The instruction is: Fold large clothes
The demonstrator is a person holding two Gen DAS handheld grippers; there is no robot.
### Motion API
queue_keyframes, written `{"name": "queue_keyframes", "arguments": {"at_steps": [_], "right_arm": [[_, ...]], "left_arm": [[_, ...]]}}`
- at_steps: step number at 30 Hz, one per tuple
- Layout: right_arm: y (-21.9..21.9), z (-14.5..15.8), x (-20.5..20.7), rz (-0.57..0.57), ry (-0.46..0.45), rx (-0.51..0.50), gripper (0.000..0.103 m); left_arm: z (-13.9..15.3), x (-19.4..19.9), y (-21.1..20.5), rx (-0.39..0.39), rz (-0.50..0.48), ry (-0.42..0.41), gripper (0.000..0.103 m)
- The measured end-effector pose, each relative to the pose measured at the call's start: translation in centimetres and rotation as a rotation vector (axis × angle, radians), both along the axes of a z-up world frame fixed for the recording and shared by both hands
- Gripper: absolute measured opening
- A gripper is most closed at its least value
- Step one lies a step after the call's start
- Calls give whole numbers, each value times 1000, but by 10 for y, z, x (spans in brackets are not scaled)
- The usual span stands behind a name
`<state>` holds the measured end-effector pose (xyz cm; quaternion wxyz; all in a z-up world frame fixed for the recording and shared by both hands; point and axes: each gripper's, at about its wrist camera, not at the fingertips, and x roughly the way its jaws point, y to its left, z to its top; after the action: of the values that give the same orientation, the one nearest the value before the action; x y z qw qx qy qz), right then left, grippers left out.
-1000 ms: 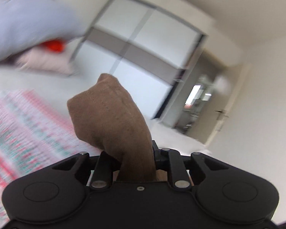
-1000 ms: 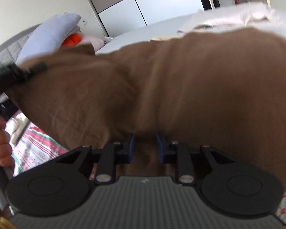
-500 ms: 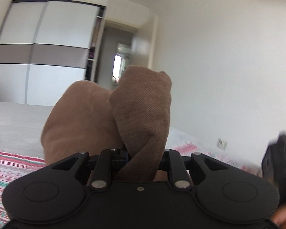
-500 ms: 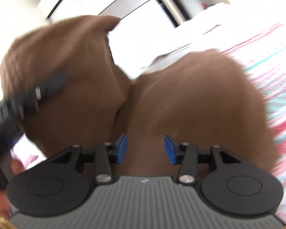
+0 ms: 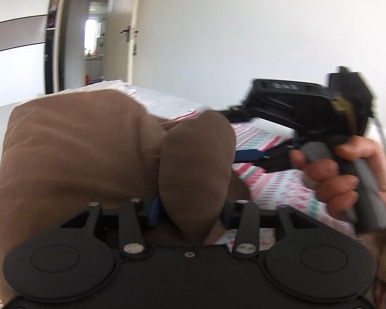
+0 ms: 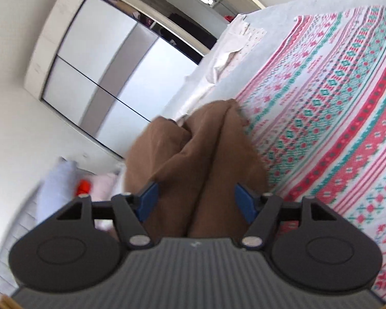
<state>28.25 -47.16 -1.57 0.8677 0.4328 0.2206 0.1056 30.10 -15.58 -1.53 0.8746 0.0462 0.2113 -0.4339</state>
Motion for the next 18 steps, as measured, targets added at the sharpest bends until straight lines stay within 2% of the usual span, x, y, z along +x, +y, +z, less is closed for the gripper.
{"name": "queue_keyframes", "arguments": {"at_steps": [2,5,7,9,11,13,14,15,16,17,18], "right_arm": [[-2,4,5,25,-18,34,80],[-1,4,23,101,-29,97,88],[4,10,39,148,-12,101,93],[11,17,58,188,44,52,95],[22,22,78,207,118,-40,95],[39,26,93,226,177,-138,93],[47,29,99,236,193,-178,86],[55,31,105,244,202,-217,65],[63,36,109,246,205,-268,53],[72,41,109,246,201,-329,34],[80,48,109,257,177,-381,21]], "left_arm": [[6,-8,4,9,-55,3,55],[16,-17,18,7,-128,10,65],[23,-21,28,-16,-145,31,69],[28,-22,39,-48,-134,57,74],[33,-19,53,-74,-108,92,83],[37,-11,69,-90,-62,110,86],[38,-7,76,-93,-28,112,89],[42,-1,79,-94,14,115,91],[42,6,87,-95,64,123,95],[43,12,95,-102,110,134,96],[42,19,101,-110,150,149,96]]}}
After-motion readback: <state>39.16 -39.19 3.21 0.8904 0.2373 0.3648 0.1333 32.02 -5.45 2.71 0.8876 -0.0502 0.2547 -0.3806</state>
